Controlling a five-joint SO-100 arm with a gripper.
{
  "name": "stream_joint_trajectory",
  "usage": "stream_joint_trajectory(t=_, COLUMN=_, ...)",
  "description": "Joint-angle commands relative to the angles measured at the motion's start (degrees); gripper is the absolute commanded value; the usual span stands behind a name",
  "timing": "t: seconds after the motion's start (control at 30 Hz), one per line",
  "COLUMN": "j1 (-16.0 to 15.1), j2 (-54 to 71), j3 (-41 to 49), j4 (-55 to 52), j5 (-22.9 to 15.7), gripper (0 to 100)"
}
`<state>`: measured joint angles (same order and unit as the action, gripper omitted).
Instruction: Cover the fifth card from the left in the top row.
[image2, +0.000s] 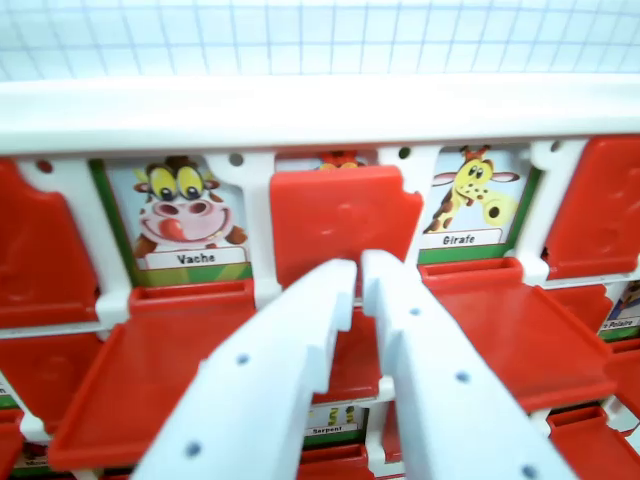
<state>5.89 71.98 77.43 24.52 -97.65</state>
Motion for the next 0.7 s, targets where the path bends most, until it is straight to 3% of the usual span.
stream_joint_trajectory(t=0.0, j1=-1.14, j2=1.23, j3=-7.12, j4=-1.41, j5=0.26, gripper=0)
stream_joint_trajectory(t=0.67, j1=-1.67, j2=-2.64, j3=-10.2, j4=-2.81, j5=0.44, gripper=0)
